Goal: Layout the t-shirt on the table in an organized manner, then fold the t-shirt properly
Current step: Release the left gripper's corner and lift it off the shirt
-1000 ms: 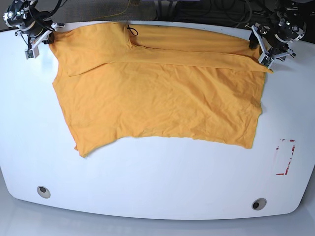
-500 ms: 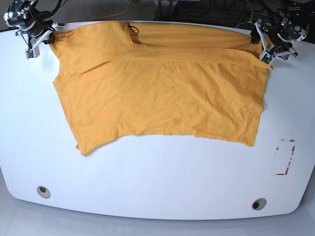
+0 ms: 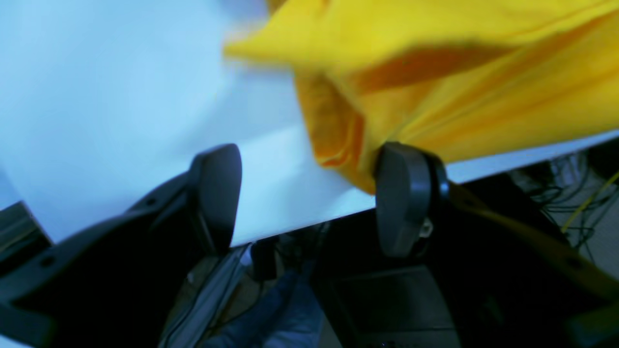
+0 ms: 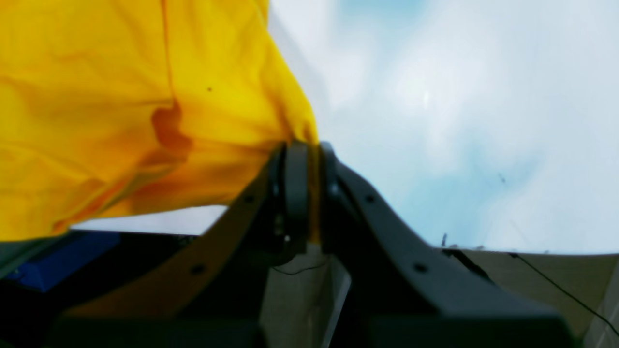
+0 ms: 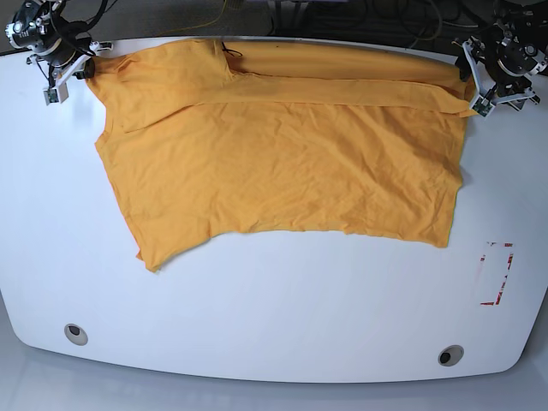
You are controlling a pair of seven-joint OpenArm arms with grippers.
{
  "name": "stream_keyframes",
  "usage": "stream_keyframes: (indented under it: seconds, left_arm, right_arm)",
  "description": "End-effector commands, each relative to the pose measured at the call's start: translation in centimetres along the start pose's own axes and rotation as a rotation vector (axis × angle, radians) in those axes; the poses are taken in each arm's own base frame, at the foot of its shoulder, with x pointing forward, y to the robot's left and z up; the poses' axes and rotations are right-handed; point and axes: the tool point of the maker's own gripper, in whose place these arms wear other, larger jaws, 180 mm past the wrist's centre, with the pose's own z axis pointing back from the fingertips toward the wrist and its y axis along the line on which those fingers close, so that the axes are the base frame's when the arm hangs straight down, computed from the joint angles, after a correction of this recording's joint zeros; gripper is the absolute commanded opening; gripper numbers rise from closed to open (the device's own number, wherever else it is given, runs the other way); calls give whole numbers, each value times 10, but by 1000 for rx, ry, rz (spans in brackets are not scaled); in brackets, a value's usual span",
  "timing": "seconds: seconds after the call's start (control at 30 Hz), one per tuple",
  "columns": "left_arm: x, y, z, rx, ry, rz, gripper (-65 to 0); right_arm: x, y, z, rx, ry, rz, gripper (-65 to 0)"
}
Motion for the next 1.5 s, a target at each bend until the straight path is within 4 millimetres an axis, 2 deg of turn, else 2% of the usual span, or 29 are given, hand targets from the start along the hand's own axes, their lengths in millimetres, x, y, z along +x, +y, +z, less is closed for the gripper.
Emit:
stream_keyframes:
  seconds: [0.0, 0.7, 0.9, 1.2, 1.47]
  left_arm:
    - [2, 17, 5, 57, 11, -14, -250]
    - [11, 30, 14, 91, -9, -55, -250]
    - [29, 39, 13, 116, -54, -44, -252]
    - [52, 40, 11, 125, -119, -4, -252]
    - [64, 22, 4, 75, -135, -51, -253]
  right_arm:
    - [9, -10, 7, -36, -23, 18, -650]
    - [15, -11, 6, -38, -35, 19, -650]
    - [16, -10, 6, -36, -39, 18, -650]
    - [20, -11, 5, -40, -48, 19, -650]
    - [21, -11, 5, -40, -50, 19, -650]
